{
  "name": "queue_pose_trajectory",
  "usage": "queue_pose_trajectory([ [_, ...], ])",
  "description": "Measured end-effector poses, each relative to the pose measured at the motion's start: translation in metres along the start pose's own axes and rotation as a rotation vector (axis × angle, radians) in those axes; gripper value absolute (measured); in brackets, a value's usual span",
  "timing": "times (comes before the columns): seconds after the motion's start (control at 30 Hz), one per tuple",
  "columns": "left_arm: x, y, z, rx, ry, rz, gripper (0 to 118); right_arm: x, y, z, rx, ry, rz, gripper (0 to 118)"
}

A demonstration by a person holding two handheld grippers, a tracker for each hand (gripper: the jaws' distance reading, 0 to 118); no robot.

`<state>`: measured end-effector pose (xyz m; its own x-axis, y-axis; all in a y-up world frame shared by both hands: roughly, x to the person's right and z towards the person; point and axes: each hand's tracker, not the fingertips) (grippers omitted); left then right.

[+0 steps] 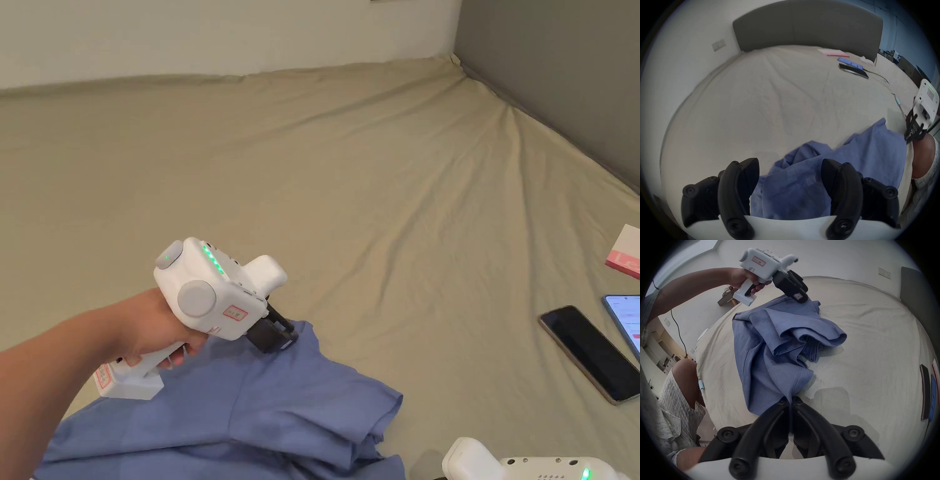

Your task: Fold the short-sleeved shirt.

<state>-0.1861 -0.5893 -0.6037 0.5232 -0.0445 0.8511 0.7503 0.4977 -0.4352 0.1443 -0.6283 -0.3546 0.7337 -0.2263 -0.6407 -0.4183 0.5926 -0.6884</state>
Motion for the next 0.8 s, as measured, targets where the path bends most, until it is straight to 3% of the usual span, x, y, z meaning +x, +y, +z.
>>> queue_pose_trajectory([
  [0.13, -0.004, -0.002, -0.009, -0.107, -0.057, -0.03, 76, 0.003, 0.0, -0.002, 0.003, 0.002, -0.01, 2],
  [0.17, -0.004, -0.003, -0.008, -0.114, -0.075, -0.023, 69, 0.004, 0.0, -0.002, 0.002, 0.003, -0.01, 2],
  [0.2, -0.006, -0.005, -0.006, -0.114, -0.116, 0.0, 52, 0.004, 0.0, -0.003, 0.002, 0.003, -0.008, 2],
  [0.23, -0.005, -0.006, -0.007, -0.125, -0.141, 0.004, 22, 0.005, 0.0, -0.004, 0.002, 0.001, -0.007, 2],
  [0.33, -0.003, -0.011, -0.004, -0.111, -0.081, -0.02, 7, 0.005, 0.0, -0.005, 0.002, 0.001, -0.007, 2],
  [0.8, -0.018, -0.035, 0.064, 0.104, -0.062, 0.209, 3, 0.003, 0.013, 0.015, 0.073, -0.012, -0.022, 2],
])
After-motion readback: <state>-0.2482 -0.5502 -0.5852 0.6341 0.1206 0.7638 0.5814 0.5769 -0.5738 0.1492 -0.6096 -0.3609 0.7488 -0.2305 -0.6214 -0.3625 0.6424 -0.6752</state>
